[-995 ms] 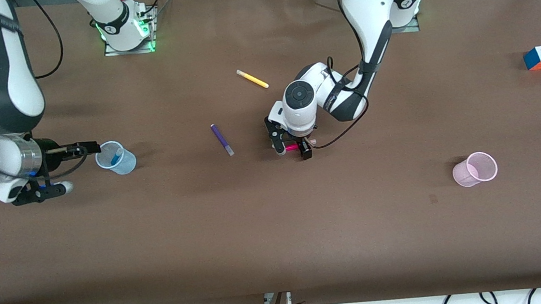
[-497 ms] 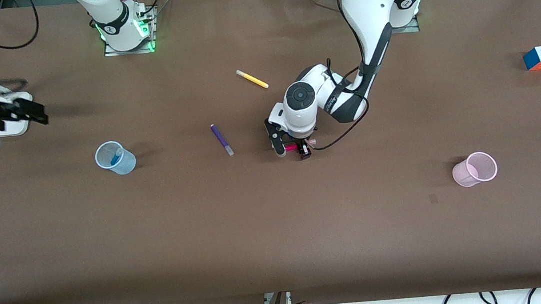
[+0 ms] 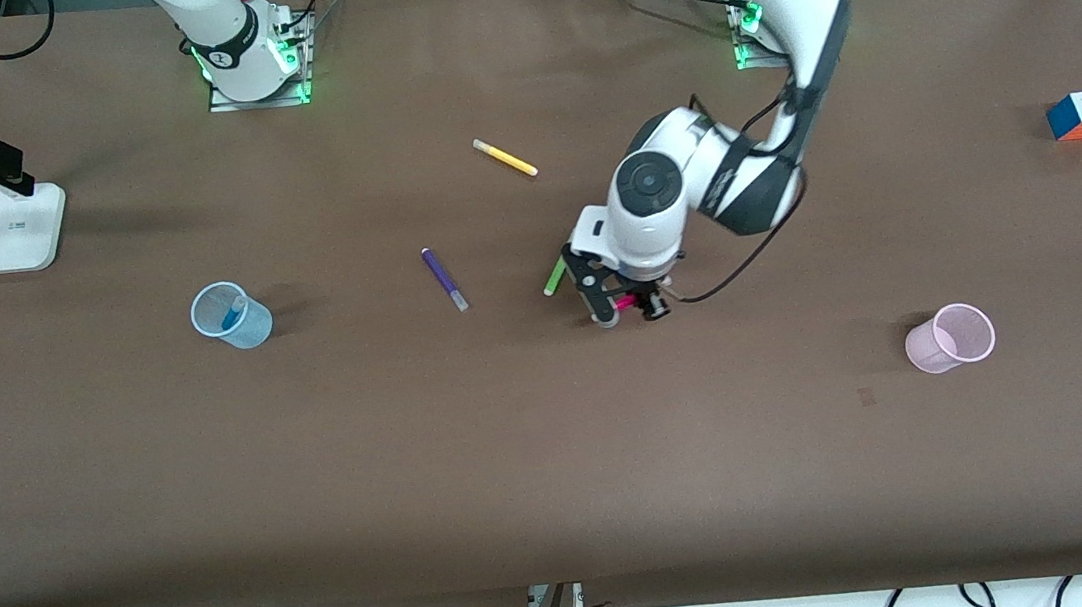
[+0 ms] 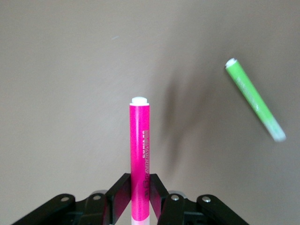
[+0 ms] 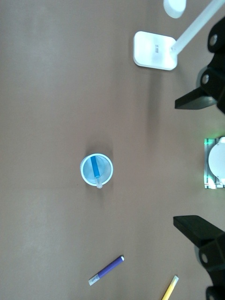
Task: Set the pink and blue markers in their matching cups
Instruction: 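Carry the pink marker with the left gripper over the pink cup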
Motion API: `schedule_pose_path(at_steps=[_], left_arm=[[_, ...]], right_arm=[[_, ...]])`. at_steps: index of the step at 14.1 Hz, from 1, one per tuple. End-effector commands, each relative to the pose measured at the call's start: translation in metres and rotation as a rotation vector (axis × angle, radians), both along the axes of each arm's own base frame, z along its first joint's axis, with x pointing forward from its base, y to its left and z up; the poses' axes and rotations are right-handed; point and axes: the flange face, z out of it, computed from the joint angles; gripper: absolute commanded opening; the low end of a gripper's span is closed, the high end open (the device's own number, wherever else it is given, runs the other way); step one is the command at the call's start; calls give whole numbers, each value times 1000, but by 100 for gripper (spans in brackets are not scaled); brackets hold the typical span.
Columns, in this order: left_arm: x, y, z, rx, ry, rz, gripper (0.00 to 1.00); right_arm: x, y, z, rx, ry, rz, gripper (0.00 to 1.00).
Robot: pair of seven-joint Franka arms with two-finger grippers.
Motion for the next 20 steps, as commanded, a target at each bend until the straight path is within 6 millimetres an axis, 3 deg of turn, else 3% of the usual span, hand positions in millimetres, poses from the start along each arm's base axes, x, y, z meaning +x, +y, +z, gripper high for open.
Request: schedule_pose_path(at_steps=[1,4,6,8,12,16,20], left_arm=[[16,77,68,6,3,123,0],[28,160,111,-53,83,283,0],[38,220,116,-97,123,384,0],[44,267,115,-150,159,457,0],[64,336,113,-147,38,201,0],[89,411,86,-174,-117,-7,0],[89,467,37,-398,-190,-122,0]], right_arm=[[2,3,-2,8,29,-30,100],[5,4,-3,8,24,-27,100],[6,4,-4,9,25,-22,100],[6,4,-4,8,25,-25,100],[6,2,-4,12,23,-28,100],[6,4,-4,11,24,-17,100],[6,2,-4,11,24,-20,100]])
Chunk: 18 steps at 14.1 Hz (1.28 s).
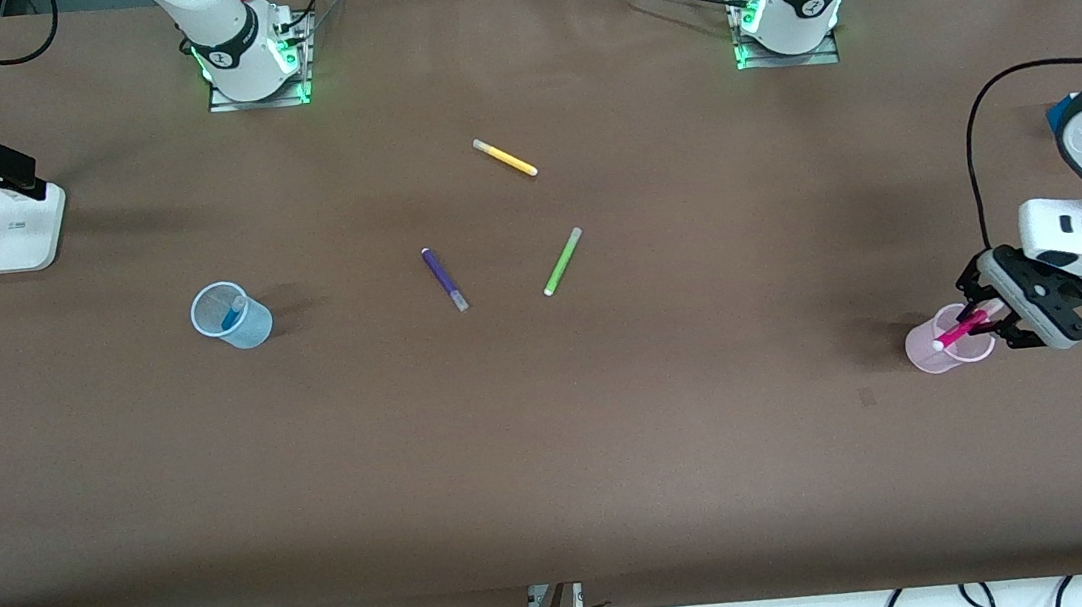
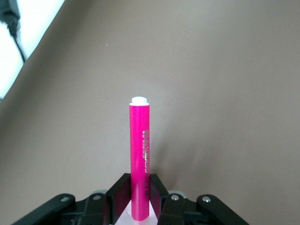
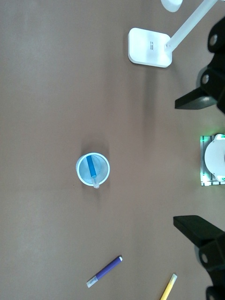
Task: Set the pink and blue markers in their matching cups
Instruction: 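Carry the pink marker with the left gripper over the pink cup, then lower the pink marker into the pink cup and open the left gripper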
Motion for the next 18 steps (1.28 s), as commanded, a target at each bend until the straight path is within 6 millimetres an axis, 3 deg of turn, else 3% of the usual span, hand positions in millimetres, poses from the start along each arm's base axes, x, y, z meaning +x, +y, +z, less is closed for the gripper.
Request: schedule_pose_path(at_steps=[1,4,7,10,12,13,14,15,18], left_arm=[[-4,30,-30,-88,-64,-92,0],[-8,42,-51,-156,-129,-211,0],[-14,60,-90,-244,-151,-230,0],[-22,78,-108,-284,-151,-229,0],[-23,78,-112,-308,-158,-228,0],[-23,79,-111,-307,-158,-230,8],[-22,79,-110,-305,-161,-231,32],[-21,79,-108,-305,-163,-235,99],[-18,78,-103,-311,-164,-246,100]], right_arm=[[1,0,5,11,-2,-10,100],[1,0,5,12,-2,-12,100],[1,1,5,12,-2,-12,100],[1,0,5,12,-2,-13,100],[1,0,5,10,-2,-13,100],[1,0,5,11,-2,-12,100],[1,0,5,11,-2,-12,100],[1,0,5,11,-2,-12,100],[1,0,5,11,-2,-12,100]])
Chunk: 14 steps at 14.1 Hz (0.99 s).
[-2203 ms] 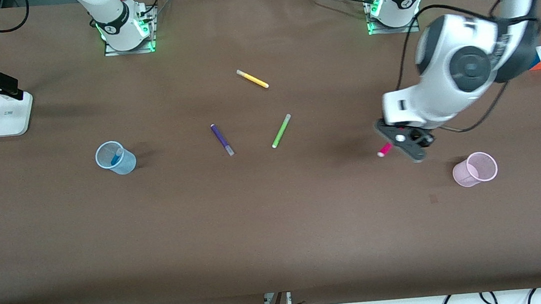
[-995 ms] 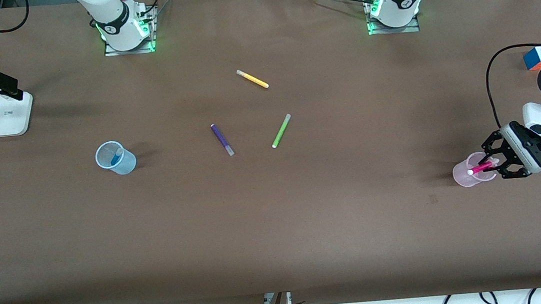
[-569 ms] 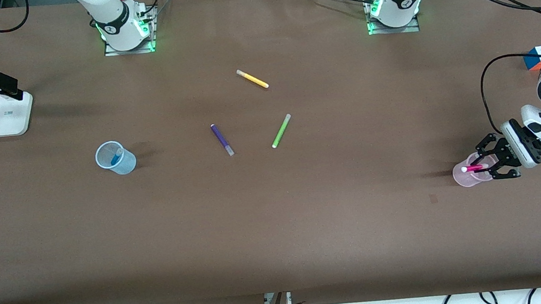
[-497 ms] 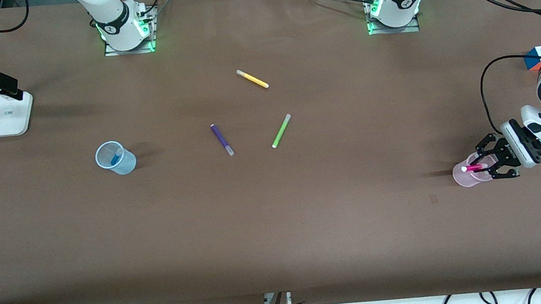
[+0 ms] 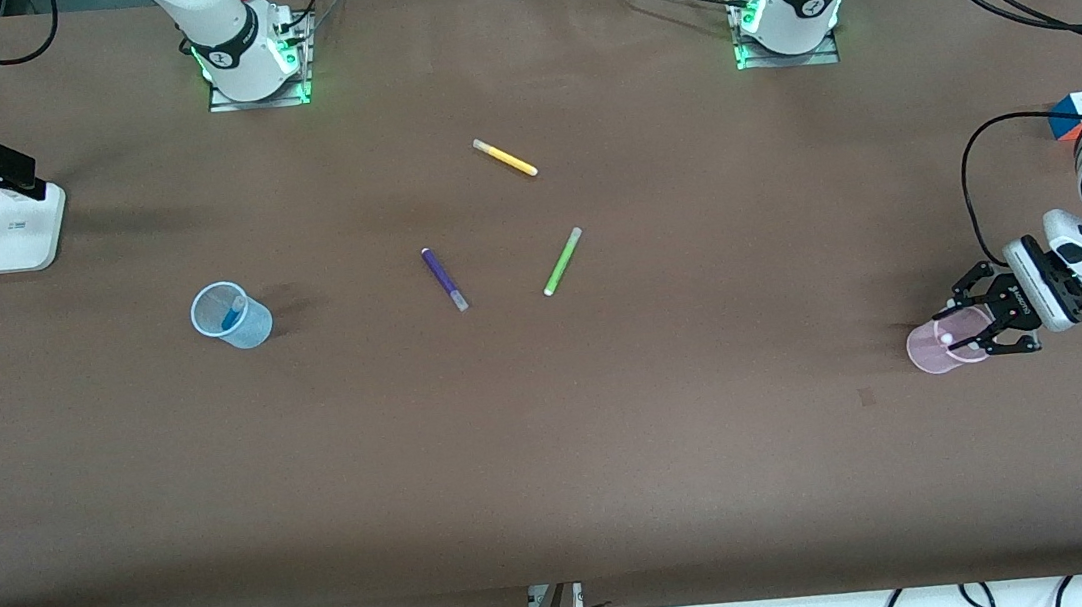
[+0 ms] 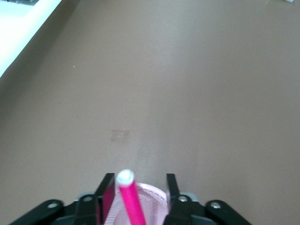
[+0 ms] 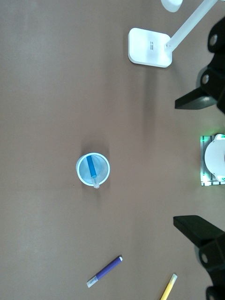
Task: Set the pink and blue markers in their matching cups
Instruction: 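Lower the pink marker into the pink cup and open the left gripper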
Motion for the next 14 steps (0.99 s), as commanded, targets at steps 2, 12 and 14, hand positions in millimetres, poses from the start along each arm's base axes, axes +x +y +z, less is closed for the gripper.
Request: schedule_pose_path(at_steps=[2,12,14], left_arm=[[17,1,43,-24,-52,-6,100],[-16,-125,310,302,621,706,100],[-27,-169,333,370,656,811,100]], right_arm=[[1,0,5,10,-2,-11,100],[1,-1,5,7,-2,-6,100],[1,-1,5,5,-2,-4,100]])
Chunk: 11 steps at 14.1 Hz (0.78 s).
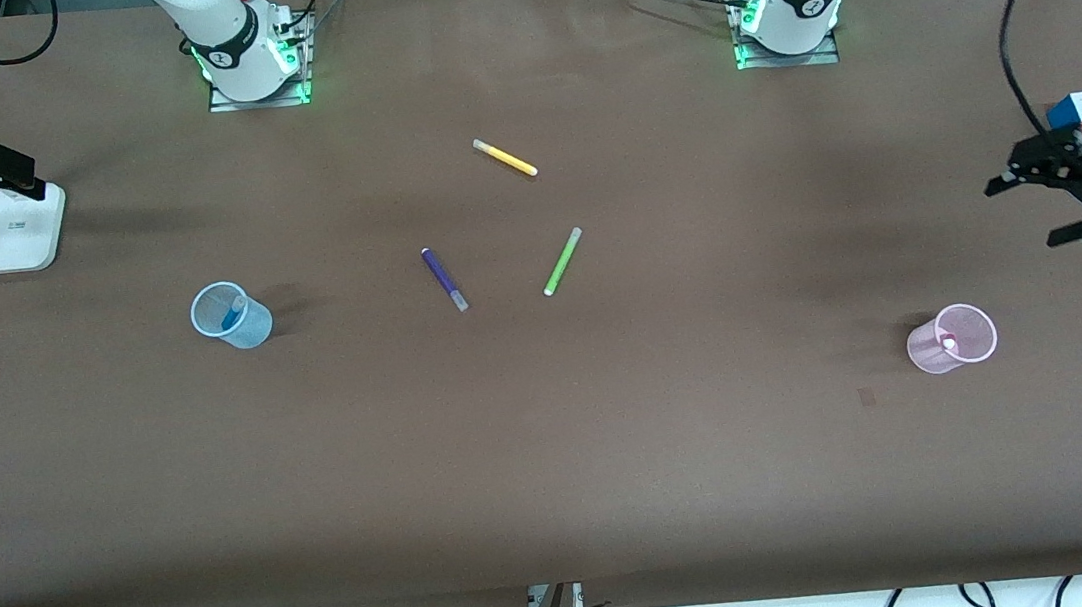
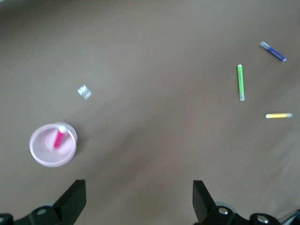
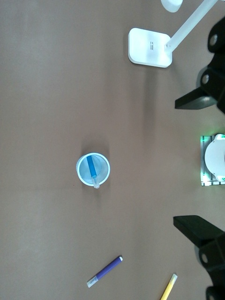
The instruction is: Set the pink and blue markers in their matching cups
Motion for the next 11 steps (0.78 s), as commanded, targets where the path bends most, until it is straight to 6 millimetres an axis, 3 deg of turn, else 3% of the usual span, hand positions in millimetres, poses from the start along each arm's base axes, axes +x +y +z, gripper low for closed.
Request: schedule_pose_path(at_steps=[1,4,7,9,11], left_arm=[[-11,-52,25,141,51,117,100],[-27,-117,30,235,123,267,100],[-43,-167,33,280,160,346,100],[-48,-173,34,302,181,411,100],[-47,-168,35,317,165,393,100]], right_arm=[[1,-2,5,5,-1,-5,100],[0,-4,5,7,-2,-10,100],[0,-4,5,8,-2,-11,100],[0,-5,6,7,-2,-11,100],[1,-5,8,7,-8,-10,100]])
